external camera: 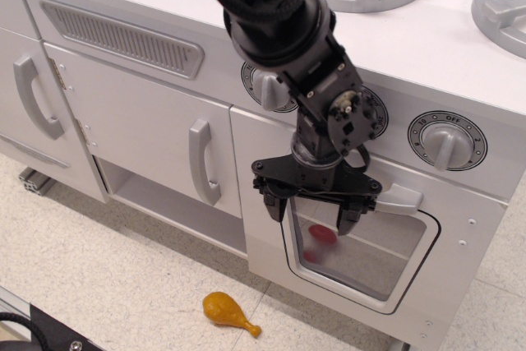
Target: Close oven
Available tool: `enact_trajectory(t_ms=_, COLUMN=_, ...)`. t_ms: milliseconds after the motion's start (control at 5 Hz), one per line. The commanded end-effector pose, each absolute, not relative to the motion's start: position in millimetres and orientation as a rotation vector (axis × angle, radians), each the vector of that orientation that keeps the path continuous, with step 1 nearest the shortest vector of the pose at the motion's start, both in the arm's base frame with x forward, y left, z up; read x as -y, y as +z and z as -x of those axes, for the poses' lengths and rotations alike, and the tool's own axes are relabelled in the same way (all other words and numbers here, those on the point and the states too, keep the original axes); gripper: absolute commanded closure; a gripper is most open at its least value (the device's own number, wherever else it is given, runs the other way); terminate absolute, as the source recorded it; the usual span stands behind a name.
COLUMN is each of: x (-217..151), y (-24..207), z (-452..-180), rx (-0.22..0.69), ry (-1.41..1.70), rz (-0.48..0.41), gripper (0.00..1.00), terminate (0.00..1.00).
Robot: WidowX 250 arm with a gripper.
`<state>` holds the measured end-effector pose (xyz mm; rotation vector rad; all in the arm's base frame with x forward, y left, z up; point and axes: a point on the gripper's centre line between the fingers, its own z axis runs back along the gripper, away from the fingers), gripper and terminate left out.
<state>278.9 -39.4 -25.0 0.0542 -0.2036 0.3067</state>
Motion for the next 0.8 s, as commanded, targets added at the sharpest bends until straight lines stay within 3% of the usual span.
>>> enact_trajectory(t_ms=0, x=34, y=2, z=-267, rx=0.192, ry=0.277, rz=0.015, gripper=0.00, terminate=0.00)
enact_trajectory(t_ms=400, x=31, y=29, z=-249, rx=0.195, ry=0.205, rz=0.029, gripper=0.00, terminate=0.00)
enact_trajectory(t_ms=600, x=31, y=29, z=-249, rx=0.195, ry=0.205, rz=0.029, gripper=0.00, terminate=1.00)
